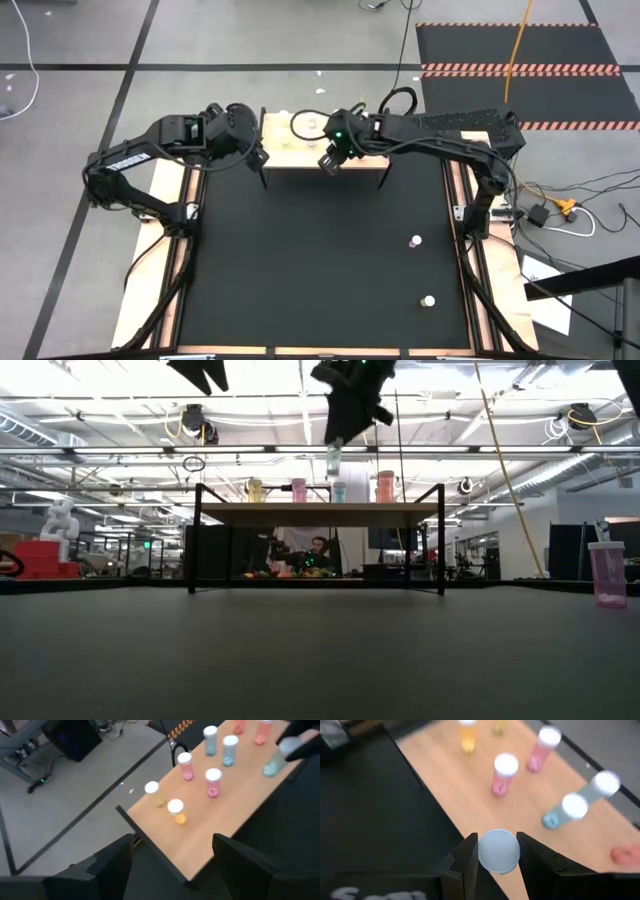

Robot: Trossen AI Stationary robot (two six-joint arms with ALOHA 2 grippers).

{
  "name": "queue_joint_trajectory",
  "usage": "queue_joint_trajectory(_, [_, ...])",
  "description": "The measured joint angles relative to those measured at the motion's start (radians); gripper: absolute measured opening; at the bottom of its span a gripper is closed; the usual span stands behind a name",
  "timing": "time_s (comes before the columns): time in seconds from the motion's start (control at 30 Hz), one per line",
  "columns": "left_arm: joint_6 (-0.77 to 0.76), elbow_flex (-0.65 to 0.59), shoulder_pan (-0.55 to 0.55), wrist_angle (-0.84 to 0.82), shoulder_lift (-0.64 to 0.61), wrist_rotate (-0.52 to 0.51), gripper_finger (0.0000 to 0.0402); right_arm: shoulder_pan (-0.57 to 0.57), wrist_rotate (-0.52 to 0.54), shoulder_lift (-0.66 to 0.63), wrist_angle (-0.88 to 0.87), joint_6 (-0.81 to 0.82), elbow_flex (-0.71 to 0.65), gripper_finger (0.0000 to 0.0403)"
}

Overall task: Pick and place medicine bottles onto shelf by color
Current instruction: Put the blue pill bottle on the shelf aligned with the other blue pill bottles

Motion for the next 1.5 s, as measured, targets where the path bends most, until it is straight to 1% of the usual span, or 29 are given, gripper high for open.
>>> queue_joint_trajectory(0.2, [0.1,0.0,0.066,0.035,0.001,0.003,0.0273,-0.05,-0.006,0.026,-0.02,-0.004,0.0,0.0113])
queue_joint_trajectory(0.37, [0.143,0.0,0.114,0.04,0.001,0.036,0.0273,-0.111,-0.045,0.022,0.009,-0.002,-0.017,0.0114])
queue_joint_trajectory(0.47, [0.167,0.0,0.14,0.052,0.001,0.038,0.0273,-0.133,-0.097,0.025,0.039,-0.002,-0.047,0.0114])
queue_joint_trajectory(0.63, [0.18,0.0,0.165,0.071,0.001,0.074,0.0273,-0.125,-0.106,0.026,0.054,0.007,-0.093,0.0114])
queue_joint_trajectory(1.2, [0.196,0.0,0.174,0.128,0.001,0.075,0.0273,-0.128,-0.133,0.023,0.054,-0.061,-0.093,0.0115])
queue_joint_trajectory(1.3, [0.197,0.0,0.174,0.128,0.001,0.083,0.0273,-0.129,-0.133,0.023,0.054,-0.064,-0.093,0.0126])
queue_joint_trajectory(1.43, [0.198,0.0,0.174,0.136,0.001,0.087,0.0273,-0.129,-0.135,0.024,0.052,-0.08,-0.093,0.0154])
queue_joint_trajectory(1.5, [0.198,0.0,0.174,0.135,0.001,0.087,0.0273,-0.13,-0.154,0.023,0.053,-0.08,-0.093,0.0166])
